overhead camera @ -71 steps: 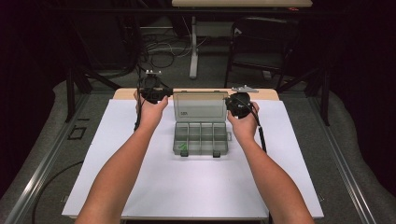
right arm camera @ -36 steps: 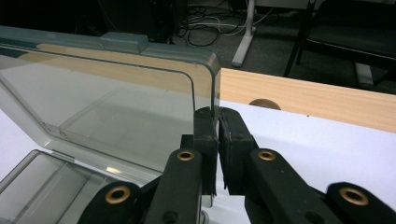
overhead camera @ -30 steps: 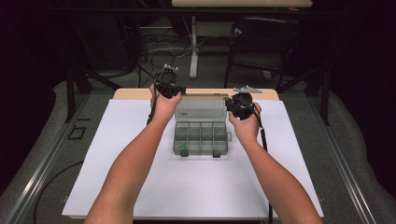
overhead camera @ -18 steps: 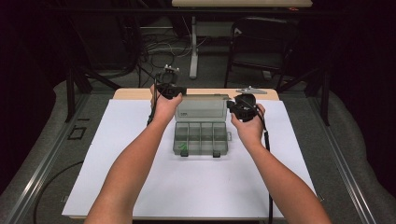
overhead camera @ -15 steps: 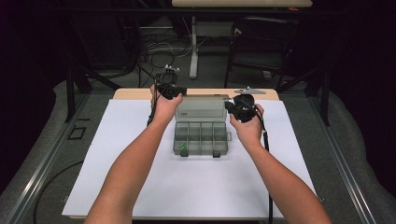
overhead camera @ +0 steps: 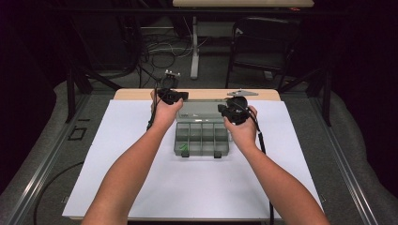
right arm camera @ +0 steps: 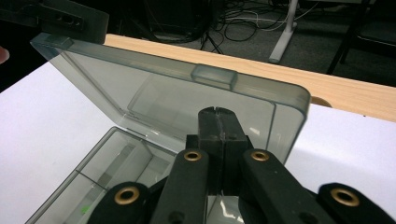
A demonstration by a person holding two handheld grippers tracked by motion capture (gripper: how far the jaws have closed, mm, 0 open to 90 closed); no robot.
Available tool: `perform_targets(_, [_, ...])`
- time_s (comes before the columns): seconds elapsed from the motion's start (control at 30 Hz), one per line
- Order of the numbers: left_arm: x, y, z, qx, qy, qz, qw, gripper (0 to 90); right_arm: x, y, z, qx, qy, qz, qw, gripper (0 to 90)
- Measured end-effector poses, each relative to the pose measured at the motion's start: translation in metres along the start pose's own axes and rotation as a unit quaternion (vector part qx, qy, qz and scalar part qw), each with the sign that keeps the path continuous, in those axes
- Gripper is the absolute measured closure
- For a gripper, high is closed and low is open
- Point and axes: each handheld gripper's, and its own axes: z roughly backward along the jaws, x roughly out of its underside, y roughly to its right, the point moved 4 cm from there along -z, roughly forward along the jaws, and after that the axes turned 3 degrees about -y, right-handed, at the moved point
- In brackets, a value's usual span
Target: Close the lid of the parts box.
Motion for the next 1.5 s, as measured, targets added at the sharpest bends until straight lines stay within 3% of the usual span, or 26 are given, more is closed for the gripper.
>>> perform_targets(0.63, [0.021,0.011,0.005,0.016,-0.020,-0.010,0.9996,90.0,0.012,-0.022,0.001,-0.025,-0.008,0.019,0.9995,90.0])
perform_targets(0.9, [0.031,0.014,0.007,0.032,-0.037,0.000,0.9988,90.0,0.019,-0.030,-0.002,-0.029,-0.012,0.023,0.9992,90.0])
perform_targets(1.17, [0.039,0.017,0.011,0.022,-0.037,-0.012,0.9990,90.0,0.026,-0.037,-0.002,-0.035,-0.018,0.030,0.9988,90.0])
perform_targets(1.5, [0.051,0.021,0.011,0.043,-0.044,-0.014,0.9980,90.0,0.038,-0.044,-0.002,-0.044,-0.022,0.028,0.9984,90.0])
